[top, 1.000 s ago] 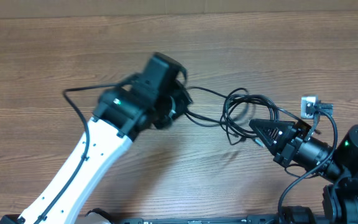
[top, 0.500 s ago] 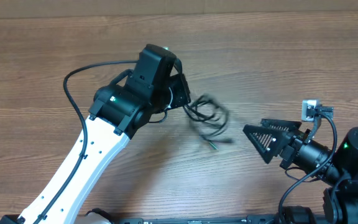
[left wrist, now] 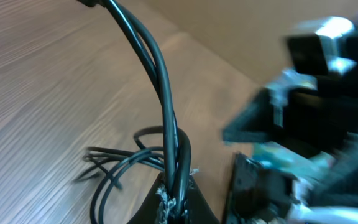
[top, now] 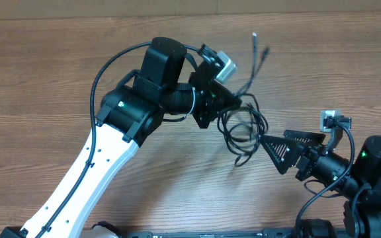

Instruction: Untangle cables

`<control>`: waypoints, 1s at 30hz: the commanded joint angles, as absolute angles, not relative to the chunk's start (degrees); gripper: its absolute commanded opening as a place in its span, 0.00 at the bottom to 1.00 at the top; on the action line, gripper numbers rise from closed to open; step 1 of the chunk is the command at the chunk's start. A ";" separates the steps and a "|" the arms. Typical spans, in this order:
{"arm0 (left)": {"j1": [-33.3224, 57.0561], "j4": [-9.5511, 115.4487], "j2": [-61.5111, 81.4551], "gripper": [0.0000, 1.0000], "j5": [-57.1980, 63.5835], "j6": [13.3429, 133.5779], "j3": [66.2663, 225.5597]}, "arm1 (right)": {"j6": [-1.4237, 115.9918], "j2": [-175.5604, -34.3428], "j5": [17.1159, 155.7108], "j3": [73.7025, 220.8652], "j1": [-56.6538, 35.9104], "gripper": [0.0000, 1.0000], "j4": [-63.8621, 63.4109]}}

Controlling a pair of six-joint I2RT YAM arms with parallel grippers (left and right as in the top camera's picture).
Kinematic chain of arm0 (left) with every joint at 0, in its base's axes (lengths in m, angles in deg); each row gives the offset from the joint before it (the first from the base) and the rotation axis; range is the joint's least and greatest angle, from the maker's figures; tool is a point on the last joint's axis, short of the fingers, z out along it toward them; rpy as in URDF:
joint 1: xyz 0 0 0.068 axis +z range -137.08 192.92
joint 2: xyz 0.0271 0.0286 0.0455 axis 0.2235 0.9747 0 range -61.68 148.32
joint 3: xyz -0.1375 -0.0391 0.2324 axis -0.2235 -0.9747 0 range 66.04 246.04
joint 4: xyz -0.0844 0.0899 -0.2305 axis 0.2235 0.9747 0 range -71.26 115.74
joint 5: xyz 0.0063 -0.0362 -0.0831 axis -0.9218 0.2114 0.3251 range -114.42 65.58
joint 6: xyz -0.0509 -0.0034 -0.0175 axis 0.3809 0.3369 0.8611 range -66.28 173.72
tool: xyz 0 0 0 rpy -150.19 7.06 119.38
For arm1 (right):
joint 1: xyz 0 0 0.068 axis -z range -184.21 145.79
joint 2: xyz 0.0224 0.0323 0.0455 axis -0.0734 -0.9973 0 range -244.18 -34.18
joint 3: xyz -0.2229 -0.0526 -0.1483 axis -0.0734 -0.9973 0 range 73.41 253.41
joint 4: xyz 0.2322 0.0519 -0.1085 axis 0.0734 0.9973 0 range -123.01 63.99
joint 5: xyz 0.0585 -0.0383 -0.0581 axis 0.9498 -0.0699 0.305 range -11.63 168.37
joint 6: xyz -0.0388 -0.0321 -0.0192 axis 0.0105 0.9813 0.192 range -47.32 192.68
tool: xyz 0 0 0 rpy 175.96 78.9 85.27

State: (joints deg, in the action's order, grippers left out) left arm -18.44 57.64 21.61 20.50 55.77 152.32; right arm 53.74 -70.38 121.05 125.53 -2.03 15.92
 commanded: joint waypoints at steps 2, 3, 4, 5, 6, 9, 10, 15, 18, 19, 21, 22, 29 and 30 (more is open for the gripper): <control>-18.22 56.11 21.46 0.04 35.76 45.28 152.34 | 55.67 -69.95 115.65 126.73 -1.90 1.00 17.77; -18.22 56.13 21.46 0.04 37.49 44.10 152.34 | 55.67 -69.95 115.25 126.73 -1.90 1.00 18.08; -18.22 56.15 21.46 0.04 38.75 43.20 152.34 | 55.64 -69.95 115.30 126.73 -1.90 1.00 18.17; -18.22 56.15 21.46 0.04 39.30 42.92 152.34 | 55.64 -69.95 115.30 126.73 -1.90 1.00 18.17; -18.22 56.09 21.46 0.04 39.58 42.92 152.34 | 55.64 -69.95 115.30 126.73 -1.90 1.00 18.17; -18.24 55.98 21.46 0.04 39.76 42.94 152.34 | 55.64 -69.95 115.32 126.73 -1.90 0.97 18.19; -18.28 55.95 21.46 0.04 40.02 42.94 152.34 | 55.64 -69.95 115.30 126.73 -1.90 0.97 18.17; -19.12 55.50 21.46 0.04 44.92 41.47 152.34 | 55.67 -69.95 114.38 126.73 -1.90 0.97 18.10; -20.93 53.68 21.46 0.04 46.60 43.24 152.34 | 55.69 -69.95 114.36 126.73 -1.90 0.97 18.08; -21.72 52.57 21.46 0.04 47.41 44.86 152.34 | 55.67 -69.95 114.18 126.73 -1.90 0.98 18.08; -23.46 50.86 21.46 0.04 47.82 48.01 152.34 | 55.62 -69.95 111.95 126.73 -1.90 1.00 18.08; -24.71 50.36 21.46 0.04 47.82 49.12 152.34 | 55.62 -69.97 110.25 126.73 -1.90 1.00 18.08; -29.13 52.87 21.46 0.04 48.20 49.30 152.34 | 49.24 -70.71 83.69 126.73 -1.90 1.00 17.99; -29.13 53.29 21.46 0.04 49.70 49.25 152.34 | 48.41 -71.04 80.00 126.73 -1.90 1.00 17.82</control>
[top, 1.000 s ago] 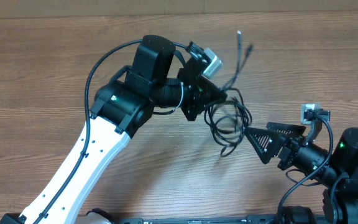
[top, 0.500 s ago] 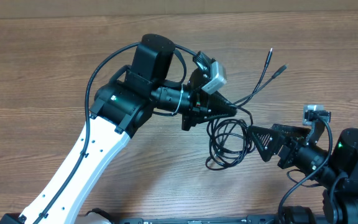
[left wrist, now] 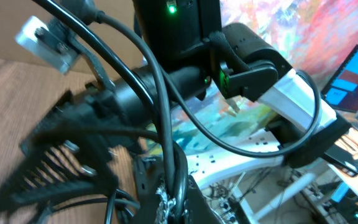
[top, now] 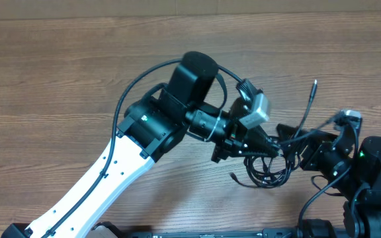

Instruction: Untangle cables

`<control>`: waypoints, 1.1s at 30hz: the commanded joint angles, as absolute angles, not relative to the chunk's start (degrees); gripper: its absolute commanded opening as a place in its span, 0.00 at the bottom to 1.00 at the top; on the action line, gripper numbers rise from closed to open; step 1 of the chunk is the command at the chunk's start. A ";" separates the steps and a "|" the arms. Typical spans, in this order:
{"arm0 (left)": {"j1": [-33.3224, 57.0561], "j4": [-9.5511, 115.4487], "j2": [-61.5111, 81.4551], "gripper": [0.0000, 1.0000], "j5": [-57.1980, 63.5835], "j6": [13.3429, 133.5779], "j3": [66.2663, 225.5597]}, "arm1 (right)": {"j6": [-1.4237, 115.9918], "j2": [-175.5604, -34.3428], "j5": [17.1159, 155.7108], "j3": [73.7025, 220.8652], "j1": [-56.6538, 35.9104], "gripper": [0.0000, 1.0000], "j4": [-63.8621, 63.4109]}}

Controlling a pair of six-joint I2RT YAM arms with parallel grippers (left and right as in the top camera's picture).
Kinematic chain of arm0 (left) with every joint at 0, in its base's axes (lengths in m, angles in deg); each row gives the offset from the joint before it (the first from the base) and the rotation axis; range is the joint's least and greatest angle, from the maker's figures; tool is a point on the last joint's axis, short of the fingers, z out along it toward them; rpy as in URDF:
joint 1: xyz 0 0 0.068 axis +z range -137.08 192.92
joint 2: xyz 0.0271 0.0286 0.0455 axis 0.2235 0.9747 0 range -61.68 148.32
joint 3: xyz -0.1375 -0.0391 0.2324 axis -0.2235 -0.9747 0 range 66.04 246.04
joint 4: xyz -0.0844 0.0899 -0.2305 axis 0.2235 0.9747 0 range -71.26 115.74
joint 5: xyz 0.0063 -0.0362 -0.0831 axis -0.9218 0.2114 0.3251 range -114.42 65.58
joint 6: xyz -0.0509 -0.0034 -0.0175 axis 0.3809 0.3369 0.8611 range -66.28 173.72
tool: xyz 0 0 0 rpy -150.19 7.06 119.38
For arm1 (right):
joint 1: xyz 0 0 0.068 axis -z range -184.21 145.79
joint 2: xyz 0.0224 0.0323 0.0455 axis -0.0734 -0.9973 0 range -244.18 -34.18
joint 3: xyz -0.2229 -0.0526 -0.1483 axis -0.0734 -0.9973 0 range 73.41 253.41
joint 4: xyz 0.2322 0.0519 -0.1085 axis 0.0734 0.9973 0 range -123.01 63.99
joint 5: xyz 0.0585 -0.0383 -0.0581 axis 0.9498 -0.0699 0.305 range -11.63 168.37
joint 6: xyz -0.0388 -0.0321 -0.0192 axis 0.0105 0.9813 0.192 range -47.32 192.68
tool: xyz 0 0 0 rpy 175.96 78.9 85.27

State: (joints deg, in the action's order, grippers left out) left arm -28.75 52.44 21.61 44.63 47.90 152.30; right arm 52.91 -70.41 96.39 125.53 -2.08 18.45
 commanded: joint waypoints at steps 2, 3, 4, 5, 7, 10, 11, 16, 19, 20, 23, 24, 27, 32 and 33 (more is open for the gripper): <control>-29.13 53.29 21.46 0.04 53.92 49.23 152.34 | 48.43 -72.31 74.88 126.73 -1.90 1.00 17.49; -29.13 53.29 21.46 0.04 55.15 49.21 152.34 | 48.41 -72.77 73.66 126.73 -1.90 1.00 17.49; -29.10 53.57 21.46 0.04 55.78 49.23 152.34 | 48.41 -74.19 71.32 126.73 -1.90 1.00 17.55; -29.04 53.70 21.46 0.04 56.17 49.23 152.34 | 48.17 -75.78 69.88 126.73 -1.90 1.00 17.77; -28.99 53.97 21.46 0.04 56.17 49.21 152.34 | 46.66 -77.69 67.93 126.73 -1.90 1.00 18.39; -28.43 54.58 21.46 0.04 56.17 49.23 152.34 | 44.98 -79.96 66.38 126.73 -1.88 1.00 19.43; -27.86 54.75 21.46 0.04 56.17 49.23 152.34 | 44.78 -80.48 66.38 126.73 -1.90 1.00 19.70; -25.06 54.95 21.46 0.04 56.15 49.30 152.34 | 44.21 -81.05 70.45 126.73 -1.90 1.00 20.94; -23.42 54.91 21.46 0.04 55.93 49.69 152.34 | 46.55 -81.05 77.81 126.73 -1.90 1.00 21.45; -22.94 54.91 21.46 0.04 55.91 49.71 152.34 | 48.15 -81.05 81.18 126.73 -1.90 1.00 21.58; -21.85 54.88 21.46 0.04 52.70 51.96 152.34 | 51.71 -81.05 87.67 126.73 -1.90 1.00 22.41; -21.24 54.60 21.46 0.04 49.29 54.57 152.34 | 53.87 -81.05 91.54 126.73 -1.90 1.00 23.39; -20.38 53.33 21.46 0.04 43.34 60.05 152.34 | 59.69 -81.07 100.63 126.73 -1.90 1.00 25.55; -20.32 51.21 21.46 0.04 33.18 69.30 152.34 | 67.27 -81.07 113.64 126.73 -1.90 1.00 29.64; -20.32 51.21 21.46 0.04 31.41 71.05 152.34 | 67.25 -81.07 114.51 126.73 -1.90 1.00 30.17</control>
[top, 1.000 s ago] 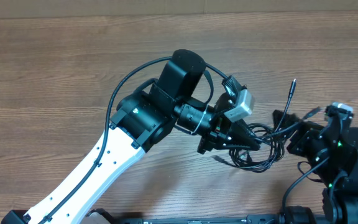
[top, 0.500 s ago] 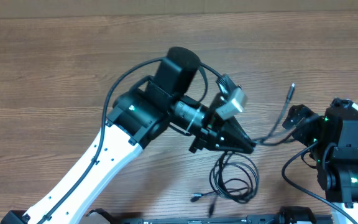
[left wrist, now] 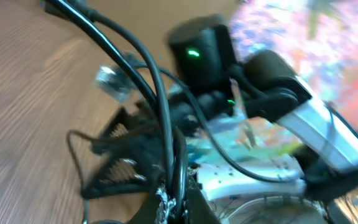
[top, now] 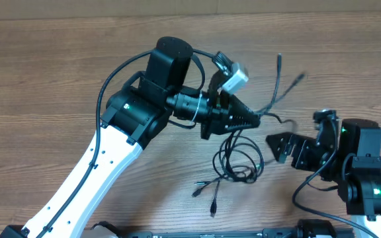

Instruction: Untangle cables

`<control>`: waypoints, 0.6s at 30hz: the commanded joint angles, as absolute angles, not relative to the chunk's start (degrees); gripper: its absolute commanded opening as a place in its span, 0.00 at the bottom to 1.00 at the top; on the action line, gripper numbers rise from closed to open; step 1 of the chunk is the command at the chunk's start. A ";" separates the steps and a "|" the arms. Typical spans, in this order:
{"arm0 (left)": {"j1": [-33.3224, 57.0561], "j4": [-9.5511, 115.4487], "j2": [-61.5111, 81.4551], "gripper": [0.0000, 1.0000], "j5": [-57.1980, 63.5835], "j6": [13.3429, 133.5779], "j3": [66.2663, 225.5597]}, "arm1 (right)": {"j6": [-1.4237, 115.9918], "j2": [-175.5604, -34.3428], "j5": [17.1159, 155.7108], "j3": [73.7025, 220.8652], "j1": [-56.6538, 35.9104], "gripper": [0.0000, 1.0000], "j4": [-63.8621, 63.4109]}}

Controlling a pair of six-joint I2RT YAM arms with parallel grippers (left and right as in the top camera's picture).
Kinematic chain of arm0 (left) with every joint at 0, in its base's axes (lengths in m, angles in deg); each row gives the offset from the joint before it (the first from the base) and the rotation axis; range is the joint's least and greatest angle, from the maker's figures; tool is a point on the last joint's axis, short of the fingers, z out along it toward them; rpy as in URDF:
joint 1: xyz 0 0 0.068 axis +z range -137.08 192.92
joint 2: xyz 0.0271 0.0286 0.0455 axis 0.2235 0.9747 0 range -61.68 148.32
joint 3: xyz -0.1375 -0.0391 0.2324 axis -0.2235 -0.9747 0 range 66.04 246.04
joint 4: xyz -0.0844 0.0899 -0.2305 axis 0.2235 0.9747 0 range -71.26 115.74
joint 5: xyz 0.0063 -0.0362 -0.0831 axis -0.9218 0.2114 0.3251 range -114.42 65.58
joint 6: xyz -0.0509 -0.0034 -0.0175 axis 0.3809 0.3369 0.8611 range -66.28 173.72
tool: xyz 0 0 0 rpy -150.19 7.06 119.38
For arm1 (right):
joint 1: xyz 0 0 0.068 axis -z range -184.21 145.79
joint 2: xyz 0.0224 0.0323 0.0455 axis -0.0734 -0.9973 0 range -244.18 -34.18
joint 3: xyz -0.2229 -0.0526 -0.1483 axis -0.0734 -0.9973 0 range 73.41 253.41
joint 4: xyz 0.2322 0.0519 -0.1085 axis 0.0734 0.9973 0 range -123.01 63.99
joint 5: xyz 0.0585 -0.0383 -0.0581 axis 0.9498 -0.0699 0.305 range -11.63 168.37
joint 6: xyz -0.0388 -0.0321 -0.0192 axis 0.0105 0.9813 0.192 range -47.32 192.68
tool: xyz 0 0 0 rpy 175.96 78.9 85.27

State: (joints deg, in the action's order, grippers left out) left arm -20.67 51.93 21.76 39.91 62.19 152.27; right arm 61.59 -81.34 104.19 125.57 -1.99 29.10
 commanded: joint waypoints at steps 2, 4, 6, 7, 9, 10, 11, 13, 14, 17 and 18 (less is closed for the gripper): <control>-20.30 51.21 21.46 0.04 28.66 73.93 152.34 | 67.25 -81.07 115.87 126.73 -1.90 1.00 31.13; -20.30 51.19 21.46 0.04 25.60 76.09 152.34 | 67.23 -81.07 117.07 126.73 -1.90 1.00 32.09; -20.30 50.36 21.46 0.04 23.45 77.93 152.34 | 67.23 -81.07 118.47 126.73 -1.90 1.00 32.57; -20.32 49.68 21.46 0.04 23.43 78.21 152.34 | 67.23 -81.07 119.30 126.73 -1.90 1.00 32.75; -20.32 48.76 21.46 0.04 23.54 78.21 152.34 | 67.23 -81.07 120.35 126.73 -1.90 1.00 32.33; -20.32 48.68 21.46 0.04 23.54 78.21 152.34 | 67.23 -81.07 121.40 126.73 -1.90 1.00 31.72; -20.30 48.68 21.46 0.04 23.43 78.24 152.34 | 67.23 -81.07 122.38 126.73 -1.90 1.00 31.22; -20.10 48.63 21.46 0.04 23.37 78.24 152.34 | 67.21 -81.07 125.50 126.73 -1.90 1.00 29.82; -19.95 48.59 21.46 0.04 23.28 78.24 152.34 | 67.21 -81.07 126.79 126.73 -1.90 1.00 29.10; -19.49 48.00 21.46 0.04 23.21 78.56 152.34 | 67.21 -81.07 127.08 126.73 -1.90 1.00 28.81; -19.42 47.63 21.46 0.04 23.21 78.65 152.34 | 67.19 -81.07 126.90 126.73 -1.90 1.00 28.79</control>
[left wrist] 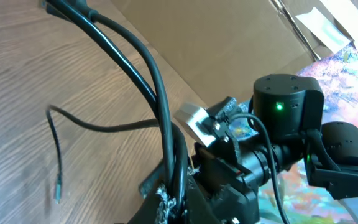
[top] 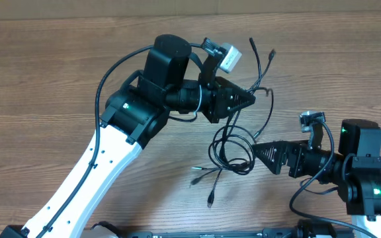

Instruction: Untangle cables

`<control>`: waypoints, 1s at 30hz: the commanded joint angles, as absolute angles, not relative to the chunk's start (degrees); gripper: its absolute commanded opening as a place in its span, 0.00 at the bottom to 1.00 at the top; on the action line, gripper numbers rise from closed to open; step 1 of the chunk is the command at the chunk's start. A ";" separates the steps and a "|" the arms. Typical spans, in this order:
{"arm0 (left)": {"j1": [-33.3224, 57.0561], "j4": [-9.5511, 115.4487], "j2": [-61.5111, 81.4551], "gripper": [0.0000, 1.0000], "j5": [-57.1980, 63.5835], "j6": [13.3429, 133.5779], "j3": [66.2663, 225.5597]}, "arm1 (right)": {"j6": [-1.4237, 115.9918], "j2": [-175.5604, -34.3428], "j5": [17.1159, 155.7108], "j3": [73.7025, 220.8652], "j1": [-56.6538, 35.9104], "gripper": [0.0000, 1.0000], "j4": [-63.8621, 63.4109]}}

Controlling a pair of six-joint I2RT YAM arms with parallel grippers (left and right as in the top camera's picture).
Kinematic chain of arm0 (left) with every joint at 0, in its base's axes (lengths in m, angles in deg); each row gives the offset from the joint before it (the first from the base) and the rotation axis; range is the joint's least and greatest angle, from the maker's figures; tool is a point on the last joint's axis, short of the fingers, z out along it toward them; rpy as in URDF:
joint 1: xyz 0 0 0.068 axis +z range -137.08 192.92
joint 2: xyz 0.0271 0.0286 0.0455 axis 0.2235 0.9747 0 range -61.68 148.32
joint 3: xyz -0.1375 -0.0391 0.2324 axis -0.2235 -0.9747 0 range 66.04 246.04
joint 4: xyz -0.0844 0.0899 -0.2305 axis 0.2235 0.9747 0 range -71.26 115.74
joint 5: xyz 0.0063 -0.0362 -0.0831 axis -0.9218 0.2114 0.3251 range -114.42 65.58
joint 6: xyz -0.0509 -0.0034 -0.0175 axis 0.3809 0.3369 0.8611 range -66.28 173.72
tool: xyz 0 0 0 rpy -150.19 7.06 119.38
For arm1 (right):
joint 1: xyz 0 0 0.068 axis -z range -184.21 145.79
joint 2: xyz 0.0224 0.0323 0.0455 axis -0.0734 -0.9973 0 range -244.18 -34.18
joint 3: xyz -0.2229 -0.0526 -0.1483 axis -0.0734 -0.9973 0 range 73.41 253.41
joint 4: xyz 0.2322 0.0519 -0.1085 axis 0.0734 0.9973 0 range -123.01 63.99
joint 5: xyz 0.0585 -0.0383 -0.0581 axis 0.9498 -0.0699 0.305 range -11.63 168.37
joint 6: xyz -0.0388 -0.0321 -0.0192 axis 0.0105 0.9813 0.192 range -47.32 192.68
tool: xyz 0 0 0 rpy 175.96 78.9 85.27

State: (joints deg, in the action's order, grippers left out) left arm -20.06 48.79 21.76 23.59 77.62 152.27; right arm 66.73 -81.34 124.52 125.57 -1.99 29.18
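Observation:
A bundle of thin black cables [top: 233, 151] hangs in tangled loops from my left gripper [top: 249, 100], which is shut on it above the table's middle. In the left wrist view the strands [left wrist: 157, 93] rise from between the left gripper's jaws [left wrist: 174, 196]. Two free ends [top: 252, 43] stick up beyond the gripper, and other plug ends [top: 204, 173] lie on the wood below. My right gripper [top: 256, 151] points left as a closed wedge. Its tip is at the loops' right edge, where one strand runs down to it.
The wooden table [top: 45, 79] has a cardboard wall along its far edge [left wrist: 229, 56]. The left arm's white link [top: 91, 172] crosses the near left. The right arm's base [top: 362, 178] fills the near right corner.
My left gripper has moved a little farther away, still holding the bundle. My right gripper, which stood back from the loops, now reaches left with its tip at them.
My left gripper held the bundle at the table's middle with the right gripper close by. Then both grippers were together at the right with the tangle between them. Then the left held the bundle away, loops hanging and ends spread. Now the right tip meets the loops.

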 commanded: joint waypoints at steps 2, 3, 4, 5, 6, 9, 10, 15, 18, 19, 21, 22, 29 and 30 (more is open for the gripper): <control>-19.25 46.91 21.46 0.04 23.26 78.65 152.34 | 67.19 -81.07 126.90 126.73 -1.90 1.00 28.35; -19.18 46.82 21.46 0.04 23.24 78.63 152.34 | 67.14 -81.07 126.90 126.73 -1.90 1.00 28.18; -19.03 46.82 21.46 0.04 23.24 78.65 152.34 | 66.92 -81.07 126.88 126.73 -1.90 1.00 28.07; -18.85 46.84 21.46 0.04 23.24 78.65 152.34 | 66.73 -81.07 126.90 126.73 -1.90 1.00 27.76; -18.53 46.84 21.46 0.04 23.43 78.67 152.34 | 66.73 -81.07 126.88 126.73 -1.90 1.00 27.61; -17.74 46.82 21.46 0.04 24.48 79.72 152.34 | 66.22 -81.07 125.70 126.73 -1.90 1.00 26.71; -17.48 46.80 21.46 0.04 25.68 79.70 152.34 | 63.47 -81.07 122.23 126.73 -1.90 1.00 26.10; -15.66 47.23 21.46 0.04 29.42 79.66 152.34 | 52.41 -81.07 112.50 126.73 -1.90 1.00 24.44; -15.16 47.12 21.46 0.04 31.02 79.72 152.34 | 50.01 -81.07 114.05 126.73 -1.90 1.00 24.02; -15.18 46.91 21.46 0.04 31.48 79.72 152.34 | 50.33 -81.07 115.71 126.73 -1.90 1.00 24.02; -15.18 46.49 21.46 0.04 31.76 79.74 152.34 | 54.01 -81.07 121.88 126.73 -1.90 1.00 23.85; -15.18 46.42 21.46 0.04 31.74 79.72 152.34 | 55.27 -81.07 123.49 126.73 -1.90 1.00 23.81; -15.27 41.94 21.46 0.04 33.25 85.47 152.34 | 62.68 -81.14 130.53 126.73 -1.90 1.00 22.82; -15.33 39.74 21.46 0.04 34.64 86.63 152.34 | 63.03 -81.23 130.49 126.73 -1.90 1.00 22.82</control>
State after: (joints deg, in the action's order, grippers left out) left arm -15.47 43.56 21.76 30.58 82.35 152.23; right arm 59.58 -81.34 128.04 125.57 -1.99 23.11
